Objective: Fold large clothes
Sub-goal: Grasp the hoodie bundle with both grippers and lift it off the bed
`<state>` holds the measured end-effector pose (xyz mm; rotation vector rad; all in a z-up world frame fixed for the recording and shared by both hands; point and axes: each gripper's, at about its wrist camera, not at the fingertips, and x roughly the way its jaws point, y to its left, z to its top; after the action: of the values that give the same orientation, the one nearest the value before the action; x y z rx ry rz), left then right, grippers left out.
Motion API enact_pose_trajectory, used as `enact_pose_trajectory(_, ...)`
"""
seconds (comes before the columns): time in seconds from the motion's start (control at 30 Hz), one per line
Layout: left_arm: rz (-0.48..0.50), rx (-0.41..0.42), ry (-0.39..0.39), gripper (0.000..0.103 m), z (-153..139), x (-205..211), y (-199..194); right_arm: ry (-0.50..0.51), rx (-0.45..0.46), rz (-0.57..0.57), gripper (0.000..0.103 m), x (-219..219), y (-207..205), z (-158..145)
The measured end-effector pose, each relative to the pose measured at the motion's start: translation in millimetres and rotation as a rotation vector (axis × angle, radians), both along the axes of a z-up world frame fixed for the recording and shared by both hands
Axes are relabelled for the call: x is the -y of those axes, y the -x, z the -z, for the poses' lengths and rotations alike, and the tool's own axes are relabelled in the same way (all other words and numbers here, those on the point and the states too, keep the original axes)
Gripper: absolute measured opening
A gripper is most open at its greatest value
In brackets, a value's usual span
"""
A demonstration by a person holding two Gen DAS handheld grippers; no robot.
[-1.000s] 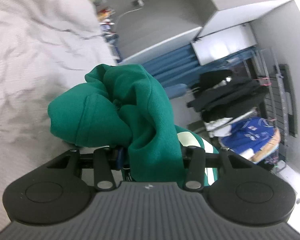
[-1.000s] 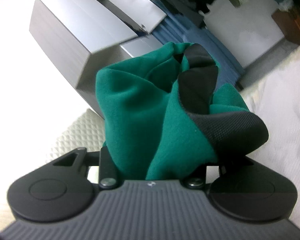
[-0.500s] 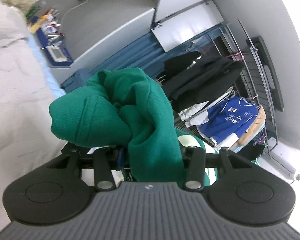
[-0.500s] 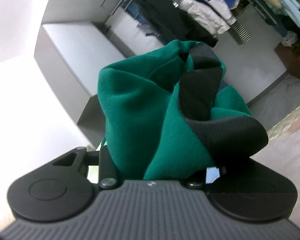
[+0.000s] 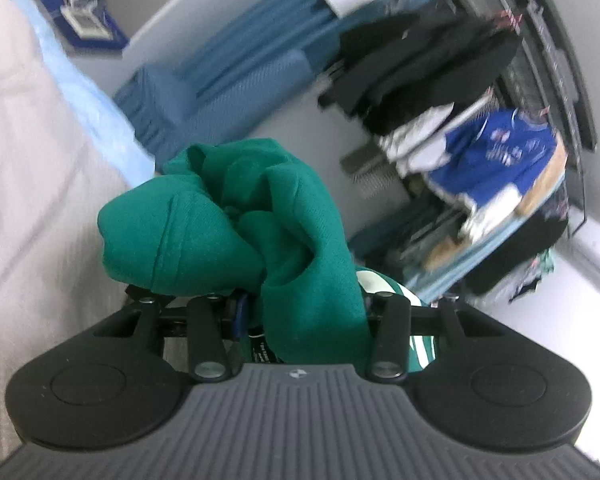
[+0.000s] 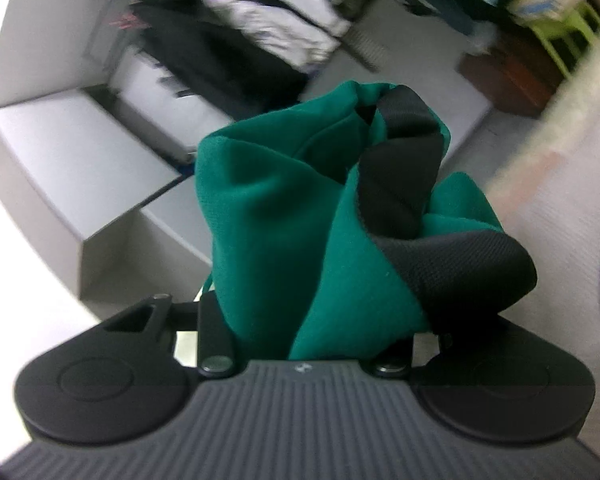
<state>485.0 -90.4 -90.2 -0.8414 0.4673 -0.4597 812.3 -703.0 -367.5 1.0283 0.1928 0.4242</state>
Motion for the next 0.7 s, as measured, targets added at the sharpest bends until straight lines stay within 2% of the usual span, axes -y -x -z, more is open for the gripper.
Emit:
enact_pose_trajectory(0.13, 0.022, -0.043, -0.028, 0.051, 44.4, 10.2, -13.2, -0.041, -0.103, 0.006, 0.048, 4.6, -7.8, 46.6)
enact_pose_trajectory(0.23, 0.024, -0.008, 0.005, 0.056, 66.5, 5.4, -11.9, -0.065, -0.082, 0.008, 0.051, 3.8, -7.5, 65.7)
enact_pose_trajectory(0.33, 0.027, -0.017, 0.030, 0.059, 86.5, 0.3, -11.4, -0.088, -0.097, 0.003, 0.056, 3.9, -7.3, 78.7)
enact_pose_trajectory(0.47, 0.023, 0.012, -0.008, 0.065, 98.4, 0.3, -2.8, -0.109, -0.093, -0.005, 0.059, 3.6, -0.4, 93.3)
enact_pose_trajectory(0.57, 0.024, -0.001, 0.003, 0.070, 103.1, -5.8, -0.8, -0.099, -0.089, -0.004, 0.059, 4.9, -1.9, 92.6)
enact_pose_trajectory(0.7, 0.026, -0.023, -0.042, 0.072, 92.7, -4.7, -0.9, -0.090, -0.113, -0.010, 0.063, 6.3, 0.5, 91.7)
